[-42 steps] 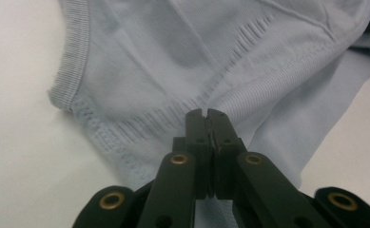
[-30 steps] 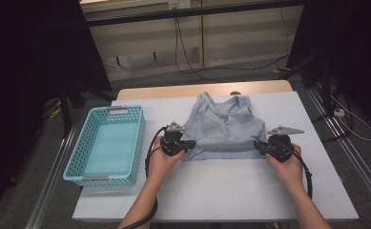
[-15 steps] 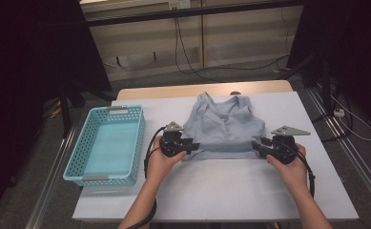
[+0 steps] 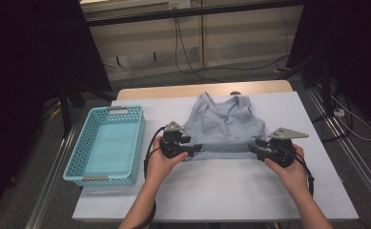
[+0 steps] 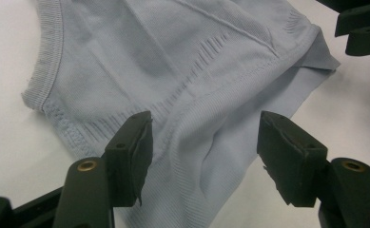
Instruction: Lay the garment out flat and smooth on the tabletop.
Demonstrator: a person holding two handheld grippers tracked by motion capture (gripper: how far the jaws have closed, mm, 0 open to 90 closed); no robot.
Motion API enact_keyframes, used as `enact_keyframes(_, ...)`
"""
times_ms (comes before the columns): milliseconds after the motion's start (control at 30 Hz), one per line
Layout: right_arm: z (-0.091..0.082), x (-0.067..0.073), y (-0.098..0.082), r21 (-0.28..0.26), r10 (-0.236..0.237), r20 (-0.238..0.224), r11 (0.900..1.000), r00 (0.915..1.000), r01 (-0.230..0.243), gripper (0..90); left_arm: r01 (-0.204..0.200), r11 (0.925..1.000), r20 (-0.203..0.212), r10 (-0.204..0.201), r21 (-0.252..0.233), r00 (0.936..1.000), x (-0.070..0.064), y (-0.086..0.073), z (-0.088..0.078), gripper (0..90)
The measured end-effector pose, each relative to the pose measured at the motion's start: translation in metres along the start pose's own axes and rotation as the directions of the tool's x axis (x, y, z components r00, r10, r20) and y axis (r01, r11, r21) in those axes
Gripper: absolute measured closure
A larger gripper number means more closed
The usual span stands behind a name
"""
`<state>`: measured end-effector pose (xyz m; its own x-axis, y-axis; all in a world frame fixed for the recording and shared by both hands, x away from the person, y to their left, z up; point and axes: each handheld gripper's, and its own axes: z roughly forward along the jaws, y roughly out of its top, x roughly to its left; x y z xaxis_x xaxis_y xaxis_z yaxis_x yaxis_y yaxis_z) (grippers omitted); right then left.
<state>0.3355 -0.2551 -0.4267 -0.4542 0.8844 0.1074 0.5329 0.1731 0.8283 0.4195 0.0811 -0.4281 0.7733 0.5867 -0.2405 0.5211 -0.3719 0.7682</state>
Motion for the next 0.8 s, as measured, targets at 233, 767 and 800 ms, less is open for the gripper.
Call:
enact_keyframes(233, 0.007, 0.007, 0.006, -0.017, -0.021, -0.035, 1.000, 0.9992, 0.021, 75.5, -0.003, 1.0000, 0.003, 0.003, 0.008, 1.0000, -0.002, -0.001, 0.001, 37.6)
enact_keyframes(767, 0.049, 0.004, 0.011, 0.020, 0.008, 0.015, 1.000, 0.9999, -0.009, 73.7, -0.004, 0.9999, 0.007, 0.004, 0.016, 1.0000, 0.000, -0.002, 0.000, 35.7)
enact_keyframes(800, 0.051, 0.004, 0.010, 0.024, 0.013, 0.018, 1.000, 0.9998, -0.014, 74.2, -0.007, 0.9999, 0.007, 0.007, 0.014, 0.9999, 0.000, -0.002, 0.000, 35.7)
